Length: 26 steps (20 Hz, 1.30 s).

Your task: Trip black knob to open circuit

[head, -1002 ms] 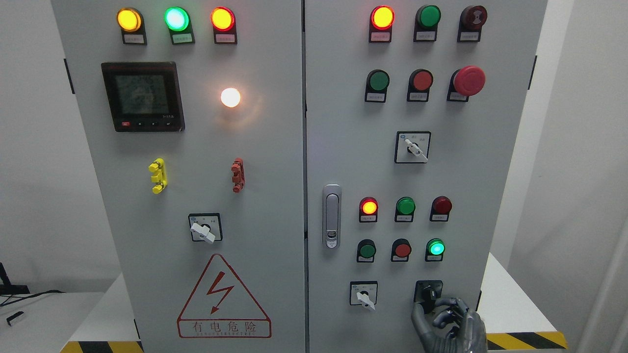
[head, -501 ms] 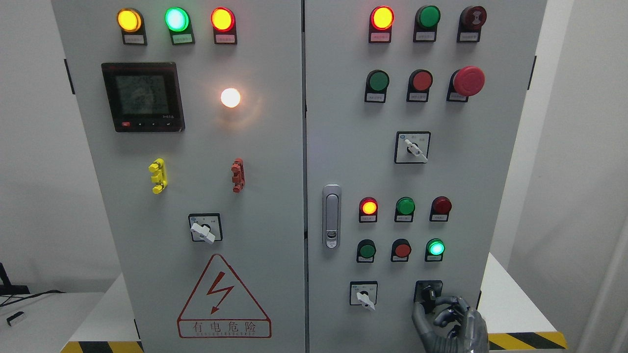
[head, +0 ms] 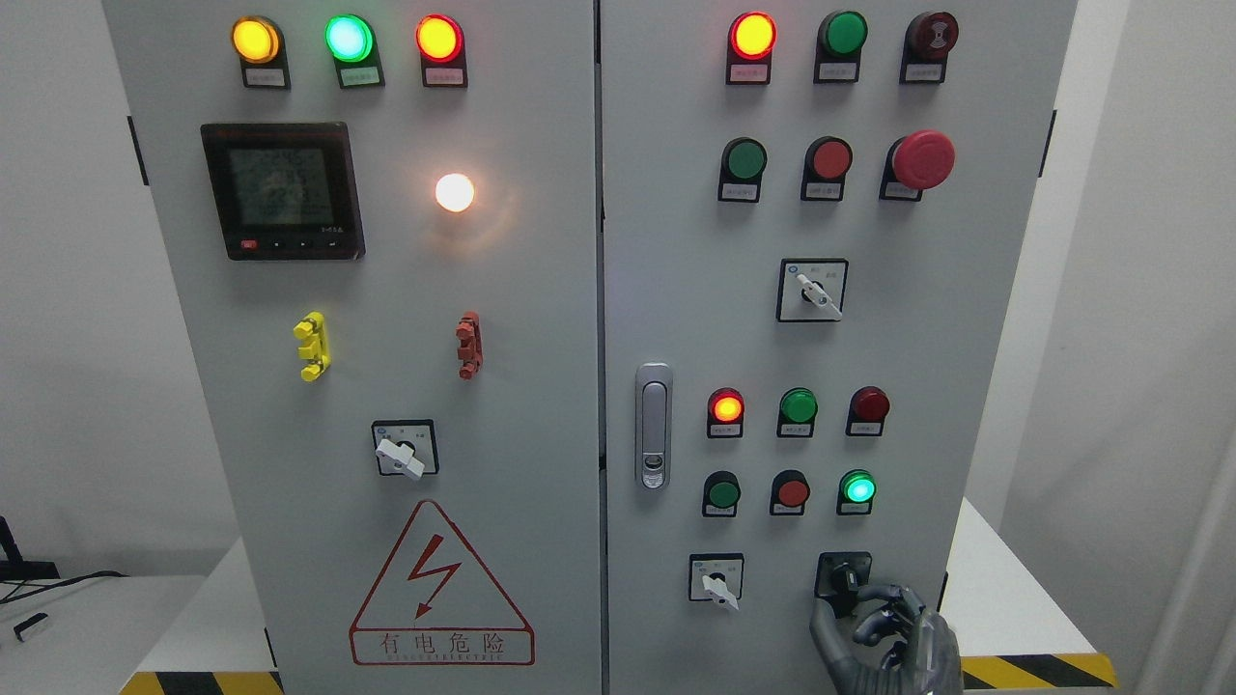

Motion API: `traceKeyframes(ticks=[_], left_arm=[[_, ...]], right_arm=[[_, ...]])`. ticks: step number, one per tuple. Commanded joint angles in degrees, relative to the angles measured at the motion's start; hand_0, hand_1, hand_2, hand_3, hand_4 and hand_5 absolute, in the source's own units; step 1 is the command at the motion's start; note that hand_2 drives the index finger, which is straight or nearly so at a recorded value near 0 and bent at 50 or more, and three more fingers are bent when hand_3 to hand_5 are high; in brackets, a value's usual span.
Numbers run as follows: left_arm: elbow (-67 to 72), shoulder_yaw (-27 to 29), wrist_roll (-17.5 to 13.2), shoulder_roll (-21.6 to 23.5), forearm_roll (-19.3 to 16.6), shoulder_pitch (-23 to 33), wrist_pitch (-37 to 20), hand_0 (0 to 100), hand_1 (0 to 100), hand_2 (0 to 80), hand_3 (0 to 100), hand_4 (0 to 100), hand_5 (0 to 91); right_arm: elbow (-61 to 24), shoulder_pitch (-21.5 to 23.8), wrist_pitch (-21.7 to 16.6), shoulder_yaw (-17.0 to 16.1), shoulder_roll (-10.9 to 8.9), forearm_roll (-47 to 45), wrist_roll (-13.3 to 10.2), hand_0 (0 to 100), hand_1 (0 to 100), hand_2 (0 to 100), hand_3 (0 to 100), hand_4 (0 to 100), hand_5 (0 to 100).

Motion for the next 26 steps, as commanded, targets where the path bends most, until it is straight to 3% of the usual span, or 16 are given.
traceKeyframes(ticks=[1,13,18,20,23,26], left_arm=[[0.1,0.0,0.0,0.0,-1.8,0.0,0.0,12,39,0.0,0,0,0.0],[0.0,0.0,0.0,0.0,-1.8,0.0,0.0,12,39,0.0,0,0,0.0],[0.0,0.0,0.0,0.0,-1.8,0.0,0.0,12,39,0.0,0,0,0.0],[0.1,0.0,0.0,-0.1,-1.8,0.0,0.0,12,39,0.0,0,0,0.0],[0.0,0.0,0.0,-0.1,-1.8,0.0,0.0,12,39,0.0,0,0,0.0],[0.0,0.0,0.0,-0.1,-1.8,0.0,0.0,12,39,0.0,0,0,0.0]], right_arm=[[-0.1,0.7,-0.4,-0.1,-0.46,0.0,-0.2,24,78,46,81,79,91],[-1.2,3.4,-2.6,-2.5,-2.30,-0.2,-0.4,24,78,47,81,79,91],[-2.6,6.0,-9.9,-2.5,-2.74,-0.5,0.1,26,78,47,81,81,90],[-4.5,8.3,-12.0,-2.4,-3.27,-0.6,0.3,31,75,43,80,77,81],[-7.0,11.9,-14.4,-2.4,-3.45,-1.2,3.5,33,69,40,72,69,71],[-9.4,15.8,-20.2,-2.4,-3.45,-2.6,7.3,28,63,36,60,58,61]])
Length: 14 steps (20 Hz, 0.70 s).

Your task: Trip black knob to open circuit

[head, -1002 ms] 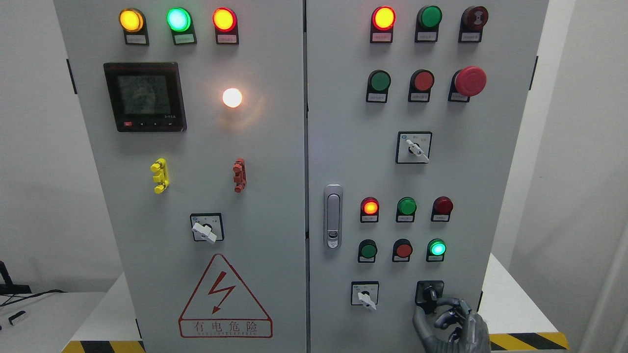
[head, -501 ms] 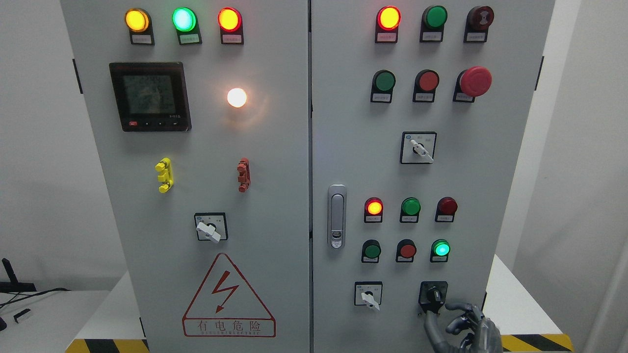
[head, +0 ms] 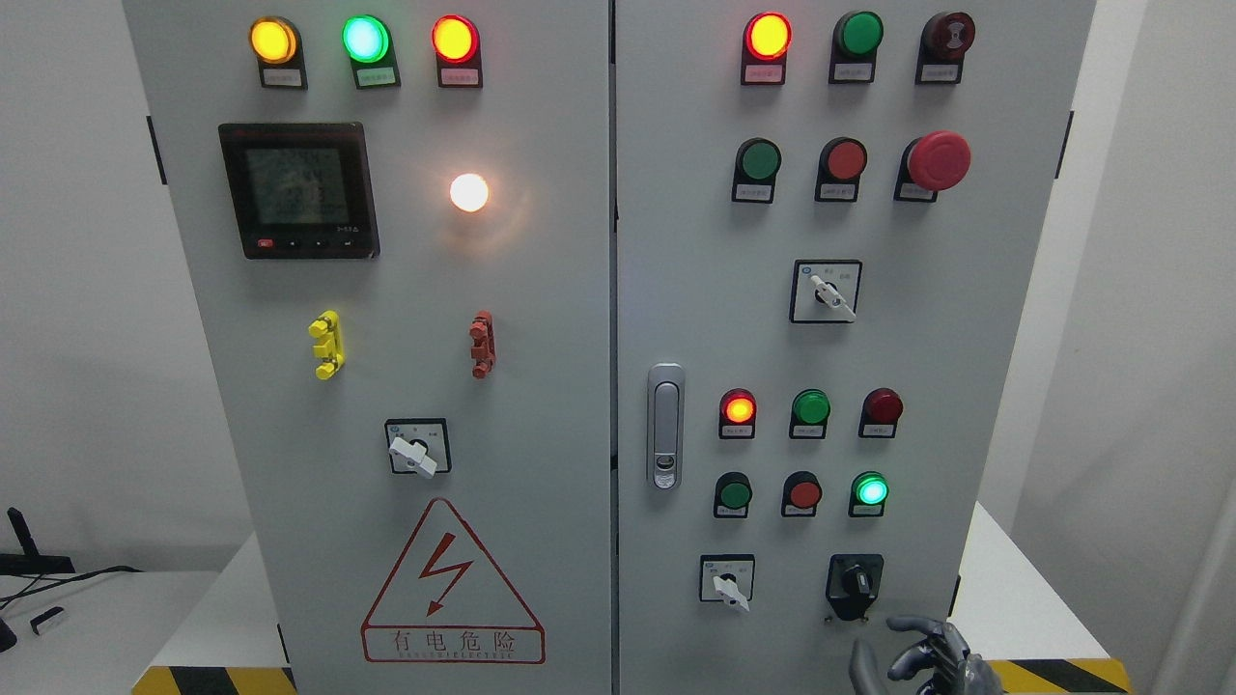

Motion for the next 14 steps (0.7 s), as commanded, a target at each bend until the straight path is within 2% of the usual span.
traceKeyframes(ticks=[1,2,3,5,6,8,11,14], left_arm=[[0.0,0.0,0.0,0.0,-1.8,0.0,0.0,12,39,0.0,0,0,0.0],[0.1,0.0,0.0,0.0,-1.8,0.0,0.0,12,39,0.0,0,0,0.0],[0.0,0.0,0.0,0.0,-1.8,0.0,0.0,12,39,0.0,0,0,0.0],[0.0,0.0,0.0,0.0,-1.8,0.0,0.0,12,39,0.0,0,0,0.0],[0.0,0.0,0.0,0.0,-1.8,0.0,0.0,12,39,0.0,0,0,0.0],[0.0,0.0,0.0,0.0,-1.8,0.0,0.0,12,39,0.0,0,0,0.0],[0.1,0.0,0.0,0.0,-1.8,0.0,0.0,12,39,0.0,0,0,0.0],[0.1,0.0,0.0,0.0,-1.8,0.0,0.0,12,39,0.0,0,0,0.0]], right_arm=[[-7.6,6.9,-5.6,0.4,-0.94,-2.5,4.7,24,60,34,55,54,56],[-9.7,8.2,-5.9,0.5,-0.94,-2.8,5.9,20,55,30,48,46,47],[-11.3,9.3,-5.9,0.5,-0.94,-2.8,7.0,20,54,29,46,44,46],[-13.2,10.9,-6.3,0.7,-0.60,-2.9,8.5,20,48,20,35,34,35],[-14.4,12.1,-6.3,0.8,-0.33,-3.2,9.8,20,47,19,34,33,33],[-16.2,14.0,-6.9,0.6,-0.50,-4.3,11.9,21,38,8,25,23,25],[-19.7,16.8,-7.1,0.1,-0.68,-6.4,14.7,21,32,4,21,19,21],[-21.7,19.8,-7.3,0.2,-0.94,-7.2,15.5,20,29,1,19,17,19]])
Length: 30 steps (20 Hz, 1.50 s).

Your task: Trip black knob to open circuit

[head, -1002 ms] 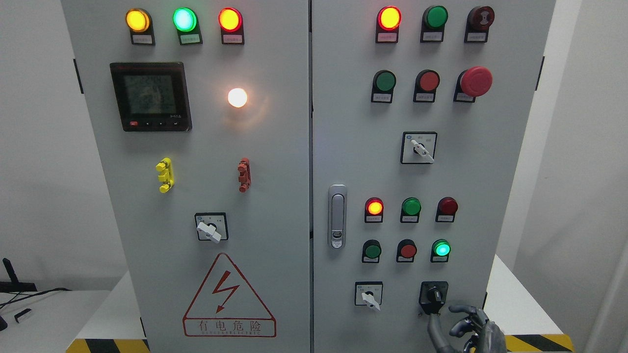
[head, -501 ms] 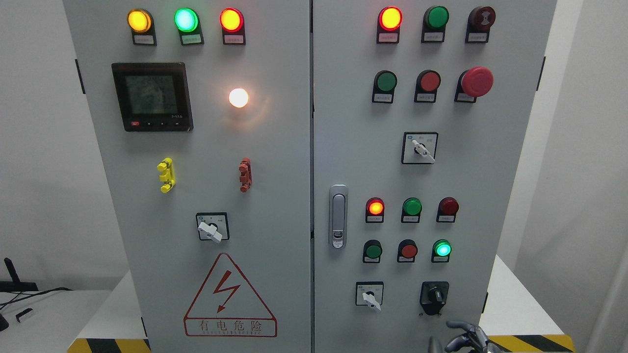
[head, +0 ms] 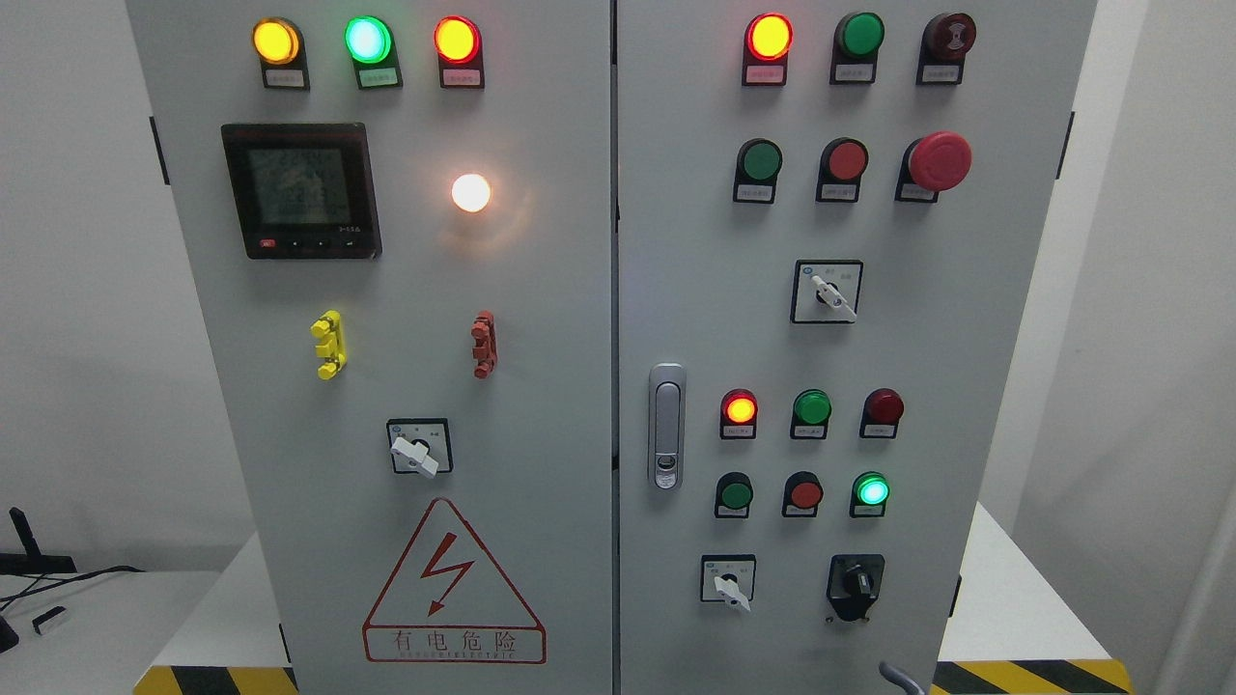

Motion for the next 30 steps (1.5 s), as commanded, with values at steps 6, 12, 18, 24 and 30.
traceKeyframes(ticks=[6,12,18,24,30], left_arm=[[0.1,0.0,0.0,-0.1,-1.8,0.0,0.0,12,39,0.0,0,0,0.0],[0.1,0.0,0.0,-0.1,-1.8,0.0,0.0,12,39,0.0,0,0,0.0],[0.1,0.0,0.0,-0.1,-1.8,0.0,0.0,12,39,0.0,0,0,0.0],[0.0,0.0,0.0,-0.1,-1.8,0.0,0.0,12,39,0.0,0,0,0.0],[0.1,0.0,0.0,0.0,-1.8,0.0,0.0,12,39,0.0,0,0,0.0]], right_arm=[[-12.8,11.2,-0.6,0.7,-4.83,-10.0,5.1,19,13,0,9,8,8],[-12.8,11.7,-0.5,0.6,-9.23,-14.9,5.4,13,4,0,3,0,0],[-12.8,11.6,0.3,0.6,-9.94,-17.5,5.5,13,1,0,2,0,0],[-12.6,11.6,0.4,0.6,-10.29,-17.7,5.5,12,1,0,3,0,0],[-12.6,11.6,0.4,0.6,-10.99,-21.0,5.5,12,1,0,4,1,0]])
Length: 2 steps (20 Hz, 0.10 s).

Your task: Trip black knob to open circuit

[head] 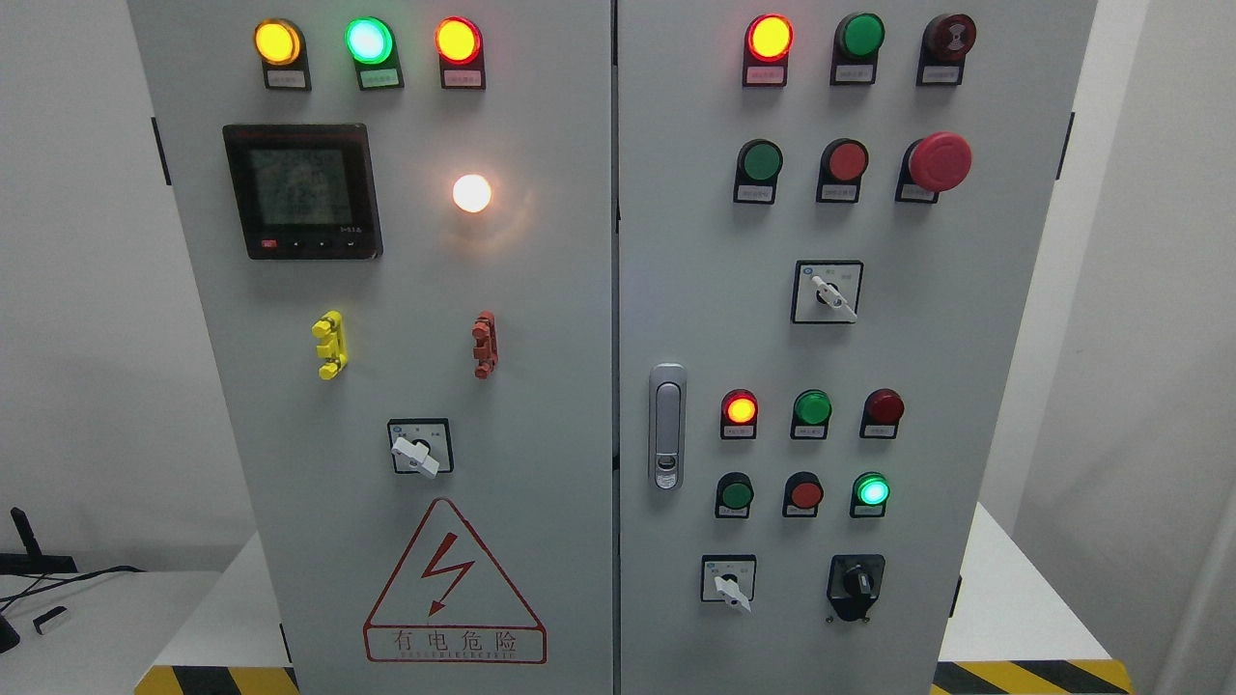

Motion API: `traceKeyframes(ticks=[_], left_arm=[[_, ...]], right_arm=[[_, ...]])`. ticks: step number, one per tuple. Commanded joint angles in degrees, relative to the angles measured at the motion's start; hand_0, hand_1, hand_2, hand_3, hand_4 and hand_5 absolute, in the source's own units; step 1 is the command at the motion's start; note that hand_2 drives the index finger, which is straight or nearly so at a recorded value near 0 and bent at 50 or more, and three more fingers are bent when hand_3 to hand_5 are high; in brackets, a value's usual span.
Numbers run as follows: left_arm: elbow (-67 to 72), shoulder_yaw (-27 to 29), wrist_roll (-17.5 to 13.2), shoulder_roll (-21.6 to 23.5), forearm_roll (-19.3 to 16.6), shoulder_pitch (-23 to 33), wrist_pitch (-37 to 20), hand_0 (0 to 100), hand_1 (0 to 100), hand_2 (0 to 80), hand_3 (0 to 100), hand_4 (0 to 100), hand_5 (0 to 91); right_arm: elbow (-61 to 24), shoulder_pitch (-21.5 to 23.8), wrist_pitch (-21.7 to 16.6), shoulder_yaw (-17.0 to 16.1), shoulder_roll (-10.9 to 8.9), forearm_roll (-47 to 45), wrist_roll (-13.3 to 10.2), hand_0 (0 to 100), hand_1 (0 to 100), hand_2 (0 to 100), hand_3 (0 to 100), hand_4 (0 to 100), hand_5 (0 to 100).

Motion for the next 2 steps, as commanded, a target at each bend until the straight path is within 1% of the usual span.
traceKeyframes(ticks=[1,2], left_arm=[[0.0,0.0,0.0,0.0,-1.8,0.0,0.0,12,39,0.0,0,0,0.0],[0.0,0.0,0.0,0.0,-1.8,0.0,0.0,12,39,0.0,0,0,0.0]], right_arm=[[-0.8,0.2,0.0,0.7,-2.09,-1.8,0.0,12,2,0,5,1,0],[-0.8,0.2,0.0,0.6,-2.17,-1.8,0.0,12,2,0,5,1,0]])
